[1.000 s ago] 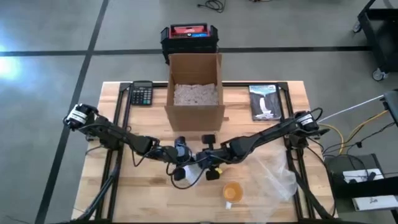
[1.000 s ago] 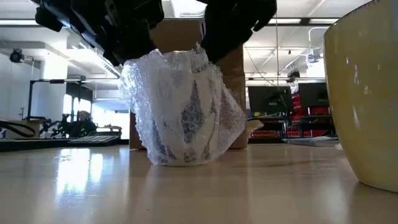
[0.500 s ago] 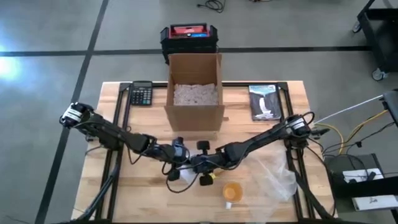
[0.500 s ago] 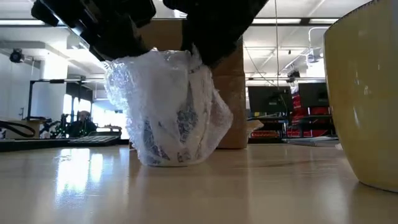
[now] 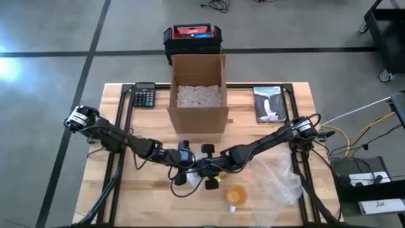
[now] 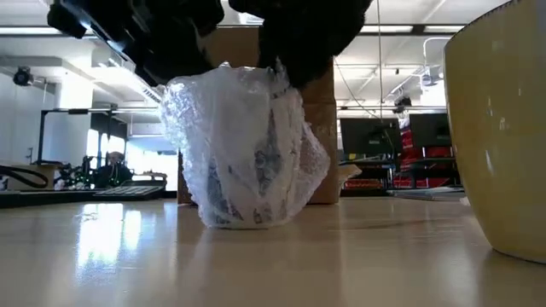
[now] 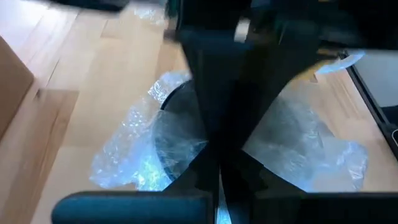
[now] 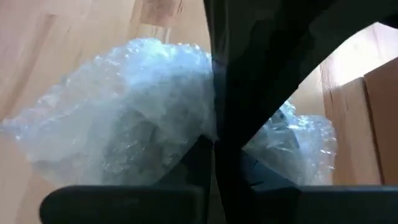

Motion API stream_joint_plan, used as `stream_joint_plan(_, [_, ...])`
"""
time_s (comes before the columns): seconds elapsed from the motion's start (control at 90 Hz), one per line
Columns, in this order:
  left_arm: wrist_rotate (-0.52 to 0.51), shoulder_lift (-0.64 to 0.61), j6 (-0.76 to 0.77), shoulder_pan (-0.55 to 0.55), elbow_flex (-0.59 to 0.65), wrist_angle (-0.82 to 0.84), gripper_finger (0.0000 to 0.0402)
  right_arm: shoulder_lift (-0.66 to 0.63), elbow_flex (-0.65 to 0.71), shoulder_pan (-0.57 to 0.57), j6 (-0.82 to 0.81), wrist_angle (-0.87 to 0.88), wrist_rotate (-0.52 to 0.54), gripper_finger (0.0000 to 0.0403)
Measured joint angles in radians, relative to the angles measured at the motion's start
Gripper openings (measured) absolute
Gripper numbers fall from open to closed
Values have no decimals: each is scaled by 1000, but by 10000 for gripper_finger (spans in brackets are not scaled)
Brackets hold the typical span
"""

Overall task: Wrap mug
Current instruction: Wrap the blue mug with bubble wrap

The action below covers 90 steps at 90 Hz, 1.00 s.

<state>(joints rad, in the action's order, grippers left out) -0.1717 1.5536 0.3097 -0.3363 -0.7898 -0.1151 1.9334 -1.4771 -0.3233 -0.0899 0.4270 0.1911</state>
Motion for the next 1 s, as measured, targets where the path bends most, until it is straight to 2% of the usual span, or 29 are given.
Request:
stream_joint_plan(0.2, [1, 0, 6, 1, 1, -1, 0, -131, -55, -20, -24, 213, 18, 7])
stream_joint_plan(0.344, [1, 0, 6, 1, 2, -19, 0, -148, -13, -16, -77, 394, 158, 7])
stream_joint_plan(0.433, [2, -3, 5, 1, 2, -19, 0, -145, 59, -17, -94, 328, 160, 7])
stream_joint_plan(0.589, [5, -13, 5, 1, 2, -20, 0, -114, 185, -17, -74, 96, 110, 7])
stream_joint_plan(1.0, [7, -17, 6, 1, 3, -38, 0, -134, 133, -17, -14, -23, 93, 7])
